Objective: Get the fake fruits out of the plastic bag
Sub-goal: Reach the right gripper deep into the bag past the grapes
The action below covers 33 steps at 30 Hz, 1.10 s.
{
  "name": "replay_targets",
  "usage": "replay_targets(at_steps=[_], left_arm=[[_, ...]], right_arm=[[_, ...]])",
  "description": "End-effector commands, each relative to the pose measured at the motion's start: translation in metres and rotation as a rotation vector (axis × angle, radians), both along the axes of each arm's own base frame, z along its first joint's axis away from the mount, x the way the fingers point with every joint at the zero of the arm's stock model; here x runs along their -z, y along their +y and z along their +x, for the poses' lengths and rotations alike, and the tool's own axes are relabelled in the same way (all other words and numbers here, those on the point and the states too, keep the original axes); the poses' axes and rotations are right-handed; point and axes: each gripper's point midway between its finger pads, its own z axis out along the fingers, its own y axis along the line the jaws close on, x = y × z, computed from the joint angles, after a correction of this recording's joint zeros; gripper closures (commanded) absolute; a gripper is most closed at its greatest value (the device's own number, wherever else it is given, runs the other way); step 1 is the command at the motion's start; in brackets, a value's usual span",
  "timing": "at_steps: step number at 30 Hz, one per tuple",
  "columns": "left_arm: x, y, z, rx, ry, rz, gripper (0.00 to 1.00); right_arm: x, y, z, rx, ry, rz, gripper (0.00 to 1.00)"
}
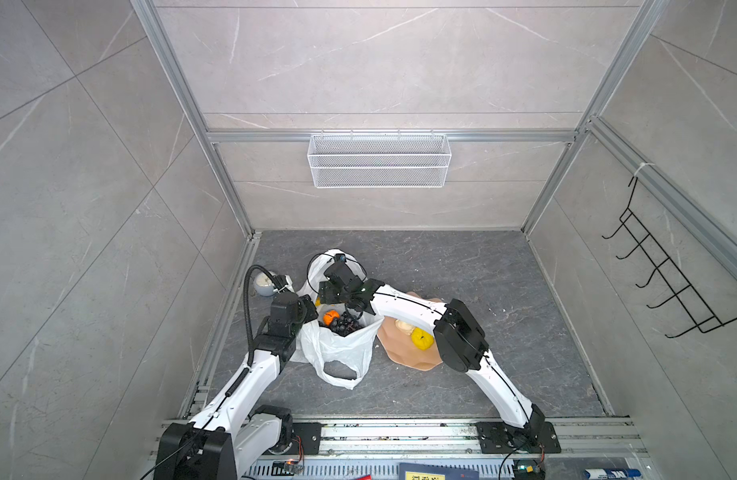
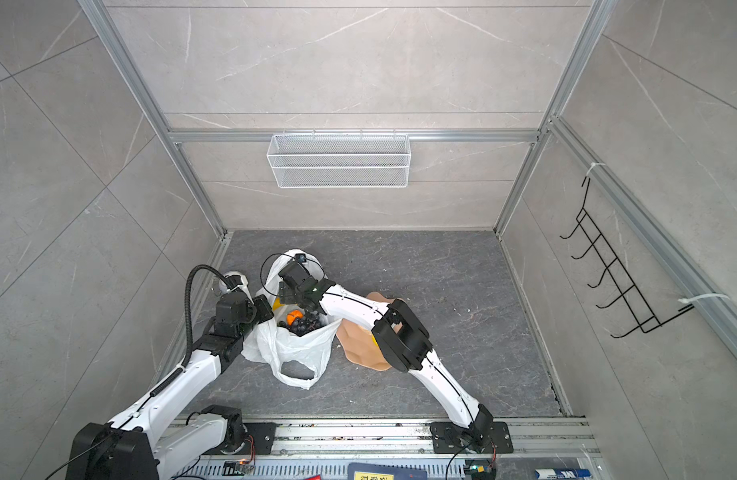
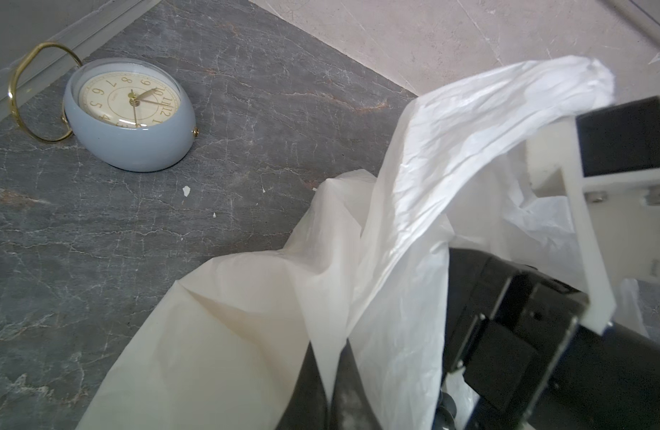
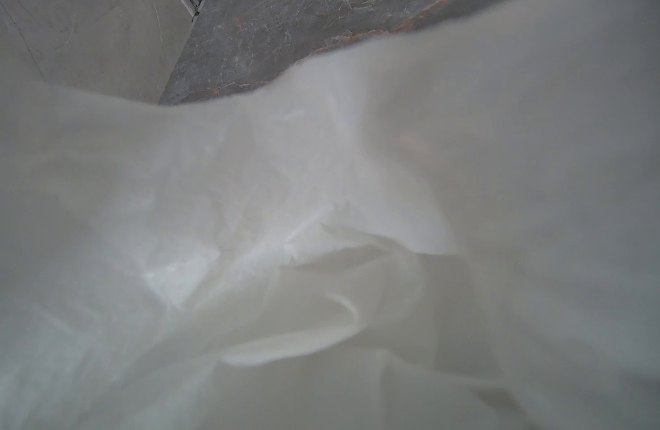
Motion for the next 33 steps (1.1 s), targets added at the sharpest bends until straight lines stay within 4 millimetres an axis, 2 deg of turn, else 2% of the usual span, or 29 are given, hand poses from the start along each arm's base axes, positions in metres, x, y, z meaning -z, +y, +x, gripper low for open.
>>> replay_targets(at_steps=[1, 6, 9, 11, 14, 18, 19, 24, 26, 28, 29, 30, 33], left_arm=[[-0.012, -0.009, 0.006, 0.044, -0.050, -0.005, 1.00], [-0.011, -0.011, 0.007, 0.051, -0.044, -0.004, 1.00], [-0.003, -0.003, 0.006, 0.007, 0.005, 0.024, 1.00], [0.002, 0.002, 0.006, -0.013, 0.028, 0.043, 1.00], [0.015, 0.015, 0.006, -0.081, 0.103, 0.082, 1.00], [0.022, 0.015, 0.008, -0.080, 0.119, 0.029, 0.97], [0.024, 0.015, 0.008, -0.079, 0.125, 0.024, 0.94], [0.020, 0.025, 0.006, -0.108, 0.122, 0.046, 0.50], [0.019, 0.024, 0.009, -0.092, 0.125, 0.071, 0.36], [0.024, 0.028, 0.013, -0.097, 0.177, 0.112, 0.26], [0.026, 0.027, 0.017, -0.088, 0.196, 0.122, 0.23], [0.029, 0.025, 0.021, -0.079, 0.215, 0.127, 0.20], [0.035, 0.024, 0.032, -0.088, 0.253, 0.121, 0.13]], right_arm=[[0.012, 0.010, 0.008, 0.009, 0.016, 0.046, 0.18], [0.021, 0.018, 0.014, 0.024, 0.042, 0.098, 0.16], [0.015, 0.024, 0.018, 0.022, 0.030, 0.133, 0.16], [0.029, 0.027, 0.019, 0.022, 0.030, 0.134, 0.16], [0.031, 0.029, 0.023, 0.029, 0.008, 0.161, 0.15], [0.027, 0.040, 0.029, 0.012, -0.029, 0.229, 0.15], [0.026, 0.043, 0.028, 0.007, -0.033, 0.241, 0.15], [0.030, 0.041, 0.031, 0.023, -0.034, 0.230, 0.15], [0.031, 0.035, 0.030, 0.036, -0.031, 0.220, 0.15], [0.025, 0.032, 0.028, 0.037, -0.045, 0.232, 0.15], [0.031, 0.029, 0.026, 0.037, -0.041, 0.226, 0.15], [0.013, 0.028, 0.026, 0.035, -0.058, 0.246, 0.15], [0.005, 0.023, 0.023, 0.035, -0.074, 0.264, 0.15]])
